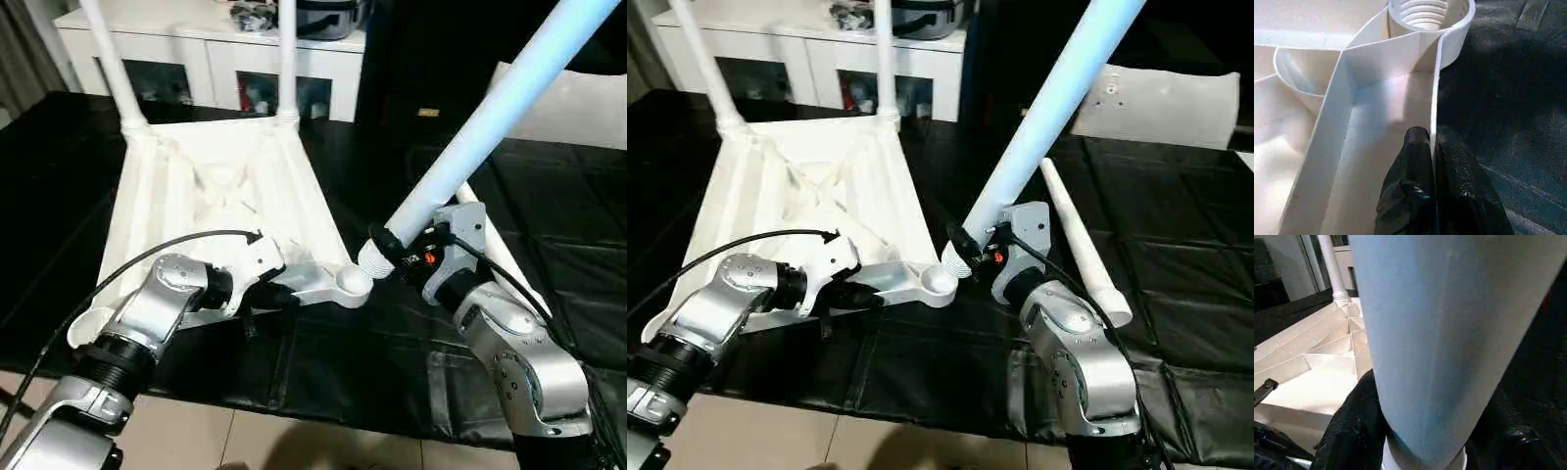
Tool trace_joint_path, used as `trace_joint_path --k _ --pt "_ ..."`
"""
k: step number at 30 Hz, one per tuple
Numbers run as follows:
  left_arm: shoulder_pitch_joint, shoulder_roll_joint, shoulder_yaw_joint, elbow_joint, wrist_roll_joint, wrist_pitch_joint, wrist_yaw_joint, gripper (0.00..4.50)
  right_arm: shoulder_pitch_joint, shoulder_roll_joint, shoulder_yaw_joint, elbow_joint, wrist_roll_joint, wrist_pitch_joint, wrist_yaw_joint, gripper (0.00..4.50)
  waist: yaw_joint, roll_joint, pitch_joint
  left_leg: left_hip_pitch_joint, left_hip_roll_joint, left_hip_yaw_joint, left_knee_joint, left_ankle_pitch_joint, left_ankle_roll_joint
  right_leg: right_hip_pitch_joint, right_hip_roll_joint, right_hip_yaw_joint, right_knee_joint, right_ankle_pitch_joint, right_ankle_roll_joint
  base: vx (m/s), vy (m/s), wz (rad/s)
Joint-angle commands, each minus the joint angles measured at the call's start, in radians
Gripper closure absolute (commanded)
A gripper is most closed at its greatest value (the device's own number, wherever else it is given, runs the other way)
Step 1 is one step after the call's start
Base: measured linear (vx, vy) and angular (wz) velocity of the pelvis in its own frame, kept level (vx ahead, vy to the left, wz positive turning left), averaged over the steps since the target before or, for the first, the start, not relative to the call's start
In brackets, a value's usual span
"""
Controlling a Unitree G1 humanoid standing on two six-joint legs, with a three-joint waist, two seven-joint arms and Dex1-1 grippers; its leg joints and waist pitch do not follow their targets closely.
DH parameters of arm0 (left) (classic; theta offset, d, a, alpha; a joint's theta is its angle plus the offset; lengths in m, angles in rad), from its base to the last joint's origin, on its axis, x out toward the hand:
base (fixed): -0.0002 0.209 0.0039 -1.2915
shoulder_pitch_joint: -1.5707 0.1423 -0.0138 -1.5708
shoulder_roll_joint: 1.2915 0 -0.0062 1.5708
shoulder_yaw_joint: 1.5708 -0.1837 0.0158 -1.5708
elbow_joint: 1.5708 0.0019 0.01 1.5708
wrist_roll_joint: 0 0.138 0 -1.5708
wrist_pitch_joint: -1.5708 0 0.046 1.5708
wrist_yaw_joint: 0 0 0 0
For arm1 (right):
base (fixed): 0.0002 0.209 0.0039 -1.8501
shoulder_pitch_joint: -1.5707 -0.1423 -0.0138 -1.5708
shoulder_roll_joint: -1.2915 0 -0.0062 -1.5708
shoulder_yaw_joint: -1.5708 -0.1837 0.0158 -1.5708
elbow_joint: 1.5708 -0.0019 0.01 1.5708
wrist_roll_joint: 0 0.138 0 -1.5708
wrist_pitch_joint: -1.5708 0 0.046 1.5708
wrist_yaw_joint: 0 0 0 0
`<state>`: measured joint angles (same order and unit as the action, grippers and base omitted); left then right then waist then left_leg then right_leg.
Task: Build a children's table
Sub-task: Insert table leg to table base
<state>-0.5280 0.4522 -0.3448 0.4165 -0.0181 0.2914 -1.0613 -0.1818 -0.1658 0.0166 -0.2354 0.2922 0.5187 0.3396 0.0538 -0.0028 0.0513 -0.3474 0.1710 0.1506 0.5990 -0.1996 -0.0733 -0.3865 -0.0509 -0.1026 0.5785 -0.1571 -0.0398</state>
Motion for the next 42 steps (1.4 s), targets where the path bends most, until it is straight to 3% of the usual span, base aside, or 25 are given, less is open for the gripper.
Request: trace_joint_path --k 1,4,10,14,15,16,17,19,20,25,27,37,39,42 --pt "-0.010 0.014 0.005 -0.006 0.022 0.009 0.031 4.48 -0.014 -0.002 -0.003 -0.015 0.011 0.005 0.003 2.62 0.006 -0.002 -0.060 0.000 0.053 -0.015 -0.076 -0.176 0.033 0.050 -0.108 0.061 -0.082 -0.430 -0.068 0.000 0.000 0.00" --pt "0.010 0.013 0.010 -0.013 0.023 -0.125 0.016 4.48 -0.022 -0.007 0.009 -0.002 0.006 -0.001 0.015 2.62 0.007 -0.003 -0.063 -0.004 0.053 -0.014 -0.074 -0.148 0.043 0.051 -0.107 0.063 -0.079 -0.394 -0.071 0.000 0.000 0.00" --pt "0.048 0.020 0.012 0.000 0.044 -0.207 0.058 4.48 -0.043 -0.045 0.077 0.035 -0.032 -0.028 0.080 2.62 0.008 -0.003 -0.063 -0.004 0.056 -0.013 -0.074 -0.137 0.047 0.052 -0.106 0.064 -0.071 -0.352 -0.091 0.000 0.000 0.00" --pt "0.052 0.029 0.006 0.021 0.055 -0.239 0.049 4.50 -0.060 -0.044 0.086 0.058 -0.035 -0.043 0.096 2.63 0.007 -0.004 -0.059 -0.001 0.053 -0.011 -0.075 -0.166 0.042 0.049 -0.107 0.062 -0.081 -0.432 -0.071 0.000 0.000 0.00" --pt "0.051 0.030 0.014 0.034 0.032 -0.241 0.010 4.50 -0.071 -0.043 0.092 0.080 -0.032 -0.052 0.115 2.63 0.007 -0.009 -0.058 0.000 0.053 -0.011 -0.075 -0.174 0.041 0.047 -0.107 0.061 -0.085 -0.455 -0.061 0.000 0.000 0.00" --pt "0.052 0.031 0.018 0.040 0.021 -0.250 -0.008 4.50 -0.076 -0.044 0.097 0.092 -0.029 -0.059 0.127 2.63 0.006 -0.007 -0.058 0.000 0.052 -0.012 -0.075 -0.178 0.040 0.047 -0.108 0.061 -0.084 -0.462 -0.059 0.000 0.000 0.00" --pt "0.056 0.033 0.021 0.039 0.009 -0.263 -0.027 4.50 -0.079 -0.048 0.105 0.105 -0.032 -0.071 0.141 2.63 0.004 -0.018 -0.058 -0.001 0.052 -0.010 -0.075 -0.178 0.042 0.047 -0.108 0.060 -0.087 -0.473 -0.051 0.000 0.000 0.00" --pt "0.064 0.035 0.026 0.034 -0.007 -0.287 -0.049 4.50 -0.084 -0.052 0.118 0.128 -0.045 -0.094 0.154 2.63 0.006 -0.011 -0.057 0.000 0.054 -0.011 -0.075 -0.170 0.043 0.045 -0.109 0.062 -0.085 -0.469 -0.053 0.000 0.000 0.00" --pt "0.068 0.036 0.027 0.030 -0.009 -0.288 -0.050 4.50 -0.085 -0.053 0.121 0.136 -0.045 -0.097 0.159 2.63 0.005 -0.019 -0.058 0.000 0.054 -0.010 -0.075 -0.169 0.046 0.044 -0.110 0.063 -0.082 -0.461 -0.058 0.000 0.000 0.00" --pt "0.074 0.038 0.035 0.025 -0.019 -0.296 -0.061 4.50 -0.096 -0.065 0.148 0.179 -0.058 -0.123 0.193 2.63 0.009 -0.017 -0.059 0.000 0.056 -0.009 -0.075 -0.148 0.051 0.045 -0.111 0.064 -0.074 -0.424 -0.075 0.000 0.000 0.00" --pt "0.069 0.035 0.048 0.031 -0.029 -0.291 -0.076 4.50 -0.100 -0.073 0.159 0.198 -0.061 -0.132 0.219 2.63 0.010 -0.021 -0.059 -0.003 0.056 -0.008 -0.075 -0.140 0.054 0.046 -0.111 0.065 -0.074 -0.423 -0.070 0.000 0.000 0.00" --pt "0.071 0.029 0.058 0.032 -0.018 -0.275 -0.044 4.50 -0.099 -0.083 0.182 0.233 -0.092 -0.167 0.235 2.63 0.010 -0.016 -0.058 -0.001 0.054 -0.007 -0.074 -0.152 0.052 0.044 -0.109 0.063 -0.080 -0.455 -0.061 0.000 0.000 0.00" --pt "0.077 0.023 0.067 0.018 -0.034 -0.249 -0.054 4.05 -0.098 -0.084 0.181 0.238 -0.097 -0.172 0.236 2.63 0.010 -0.016 -0.058 -0.002 0.054 -0.007 -0.074 -0.154 0.050 0.044 -0.109 0.063 -0.080 -0.459 -0.059 0.000 0.000 0.00" --pt "0.086 0.018 0.076 0.009 -0.022 -0.241 -0.013 3.91 -0.094 -0.089 0.186 0.242 -0.107 -0.179 0.238 2.63 0.011 -0.013 -0.059 -0.002 0.057 -0.008 -0.074 -0.153 0.049 0.043 -0.108 0.062 -0.078 -0.438 -0.072 0.000 0.000 0.00"
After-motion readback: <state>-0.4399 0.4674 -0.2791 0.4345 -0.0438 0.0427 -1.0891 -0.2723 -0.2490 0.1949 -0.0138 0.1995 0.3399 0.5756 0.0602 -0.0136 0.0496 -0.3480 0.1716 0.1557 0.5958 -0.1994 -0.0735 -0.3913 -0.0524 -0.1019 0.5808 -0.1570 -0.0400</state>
